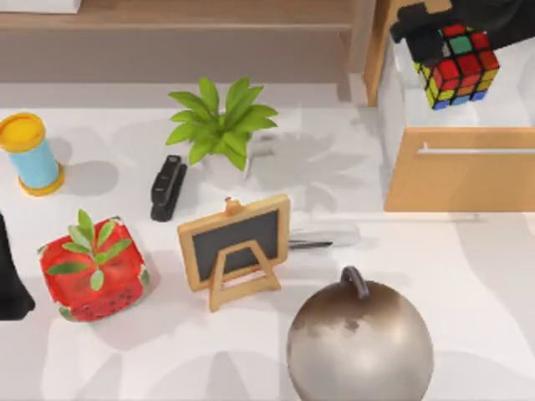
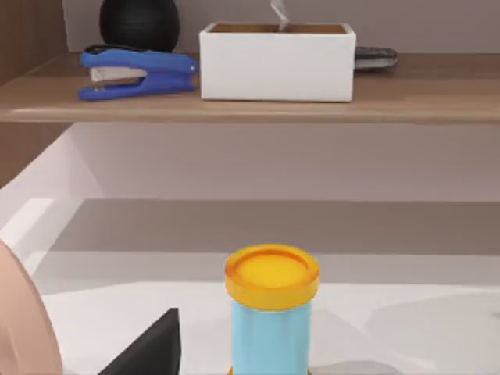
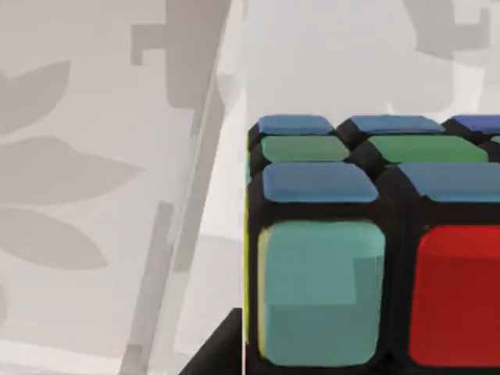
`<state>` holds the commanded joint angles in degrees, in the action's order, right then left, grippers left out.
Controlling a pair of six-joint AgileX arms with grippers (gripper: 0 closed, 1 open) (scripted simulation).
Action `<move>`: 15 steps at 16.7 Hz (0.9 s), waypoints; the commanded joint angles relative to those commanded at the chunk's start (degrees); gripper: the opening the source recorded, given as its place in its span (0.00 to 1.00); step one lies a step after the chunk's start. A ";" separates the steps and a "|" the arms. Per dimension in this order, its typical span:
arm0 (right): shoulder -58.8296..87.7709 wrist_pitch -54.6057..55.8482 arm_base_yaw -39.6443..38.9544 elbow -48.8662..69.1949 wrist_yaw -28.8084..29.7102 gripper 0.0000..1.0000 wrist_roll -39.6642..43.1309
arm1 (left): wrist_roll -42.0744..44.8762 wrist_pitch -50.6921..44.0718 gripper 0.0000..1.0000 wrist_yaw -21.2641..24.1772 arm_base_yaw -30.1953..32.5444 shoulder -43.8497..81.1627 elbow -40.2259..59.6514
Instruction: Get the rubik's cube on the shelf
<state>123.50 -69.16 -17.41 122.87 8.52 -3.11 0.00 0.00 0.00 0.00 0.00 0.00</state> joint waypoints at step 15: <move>-4.21 71.14 -26.48 -30.03 24.18 0.00 3.25 | 0.00 0.00 1.00 0.00 0.00 0.00 0.00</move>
<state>119.29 1.98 -43.89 92.84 32.69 0.14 0.00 0.00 0.00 0.00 0.00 0.00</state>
